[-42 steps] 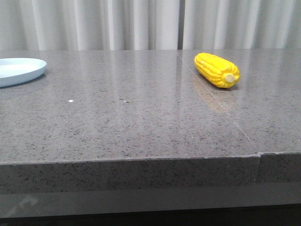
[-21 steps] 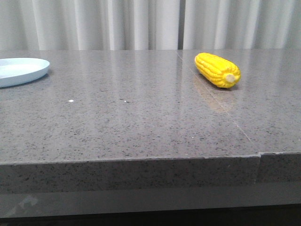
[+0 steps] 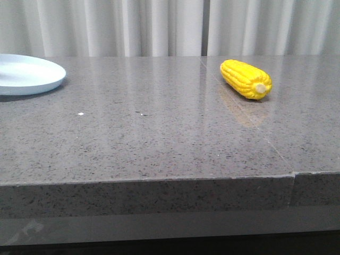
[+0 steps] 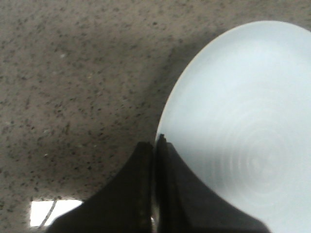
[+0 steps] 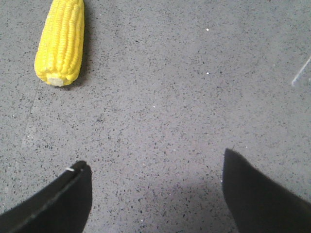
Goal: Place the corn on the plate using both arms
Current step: 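Lower the left gripper and grasp the rim of the white plate, then slide the white plate with the left gripper toward the corn, then release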
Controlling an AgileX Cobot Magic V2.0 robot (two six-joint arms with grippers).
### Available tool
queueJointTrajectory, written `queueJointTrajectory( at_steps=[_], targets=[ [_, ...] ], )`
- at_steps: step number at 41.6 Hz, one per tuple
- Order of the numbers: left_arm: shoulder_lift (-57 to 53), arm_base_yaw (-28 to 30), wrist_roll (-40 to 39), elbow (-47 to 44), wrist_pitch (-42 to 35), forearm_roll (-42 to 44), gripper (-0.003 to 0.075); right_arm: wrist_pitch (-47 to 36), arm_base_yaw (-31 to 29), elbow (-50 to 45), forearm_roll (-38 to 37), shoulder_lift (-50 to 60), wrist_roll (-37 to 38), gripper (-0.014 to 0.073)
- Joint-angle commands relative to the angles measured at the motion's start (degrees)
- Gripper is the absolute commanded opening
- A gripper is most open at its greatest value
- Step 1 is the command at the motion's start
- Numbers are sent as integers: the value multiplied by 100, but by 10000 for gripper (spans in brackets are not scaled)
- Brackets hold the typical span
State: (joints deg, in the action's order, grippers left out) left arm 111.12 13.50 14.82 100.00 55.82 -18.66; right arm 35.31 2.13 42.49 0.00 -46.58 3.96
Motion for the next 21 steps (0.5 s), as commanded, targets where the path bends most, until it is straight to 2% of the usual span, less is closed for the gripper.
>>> queueJointTrajectory(
  at_steps=[1, 11, 21],
  targets=[
    [-516, -204, 6, 390, -43, -361, -20, -319, -21, 192, -107, 10, -24, 581],
    [-657, -892, 154, 489, 60, -926, -20, -319, -21, 192, -107, 10, -24, 581],
    [-510, -1773, 154, 478, 194, -932, -20, -319, -21, 192, -107, 10, -24, 581]
  ],
)
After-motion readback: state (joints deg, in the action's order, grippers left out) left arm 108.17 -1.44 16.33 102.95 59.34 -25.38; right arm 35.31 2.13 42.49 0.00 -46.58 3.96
